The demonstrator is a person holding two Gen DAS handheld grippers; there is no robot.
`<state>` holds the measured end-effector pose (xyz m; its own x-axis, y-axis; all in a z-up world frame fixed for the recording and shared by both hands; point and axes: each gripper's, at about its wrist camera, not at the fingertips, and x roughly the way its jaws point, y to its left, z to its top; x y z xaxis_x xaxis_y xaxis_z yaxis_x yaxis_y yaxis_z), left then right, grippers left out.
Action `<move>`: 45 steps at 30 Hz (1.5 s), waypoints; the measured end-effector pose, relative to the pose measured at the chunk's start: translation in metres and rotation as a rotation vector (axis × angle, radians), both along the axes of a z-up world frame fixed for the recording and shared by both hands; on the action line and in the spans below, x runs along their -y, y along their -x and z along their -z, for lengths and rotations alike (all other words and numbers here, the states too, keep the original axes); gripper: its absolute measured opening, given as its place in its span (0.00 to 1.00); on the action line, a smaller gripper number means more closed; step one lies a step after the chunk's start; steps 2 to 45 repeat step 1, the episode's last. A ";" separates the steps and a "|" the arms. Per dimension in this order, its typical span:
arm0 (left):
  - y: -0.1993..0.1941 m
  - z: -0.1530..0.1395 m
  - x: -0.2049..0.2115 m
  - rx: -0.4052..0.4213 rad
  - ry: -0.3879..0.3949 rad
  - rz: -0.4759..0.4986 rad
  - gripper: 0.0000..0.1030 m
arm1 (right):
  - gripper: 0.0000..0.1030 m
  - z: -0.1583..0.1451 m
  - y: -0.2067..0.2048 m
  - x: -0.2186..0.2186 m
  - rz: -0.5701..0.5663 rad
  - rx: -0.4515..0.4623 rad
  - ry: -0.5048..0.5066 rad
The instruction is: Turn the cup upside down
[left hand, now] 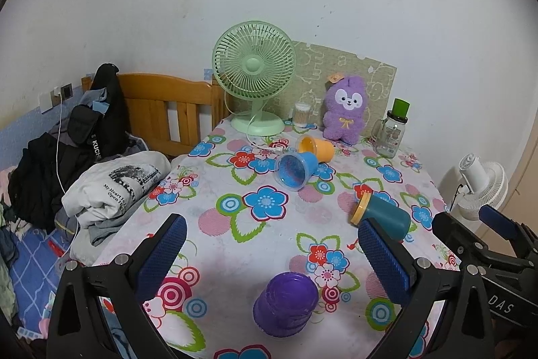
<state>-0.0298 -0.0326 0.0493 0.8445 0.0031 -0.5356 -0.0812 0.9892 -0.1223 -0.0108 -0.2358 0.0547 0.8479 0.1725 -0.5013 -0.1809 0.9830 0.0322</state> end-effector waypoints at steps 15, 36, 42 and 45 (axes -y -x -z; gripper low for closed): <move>0.000 0.000 0.000 0.000 -0.001 0.000 1.00 | 0.99 0.000 0.000 0.000 0.000 0.001 0.000; 0.000 0.000 0.000 0.000 -0.001 0.000 1.00 | 0.99 0.000 0.000 0.000 0.000 0.001 0.000; 0.000 0.000 0.000 0.000 -0.001 0.000 1.00 | 0.99 0.000 0.000 0.000 0.000 0.001 0.000; 0.000 0.000 0.000 0.000 -0.001 0.000 1.00 | 0.99 0.000 0.000 0.000 0.000 0.001 0.000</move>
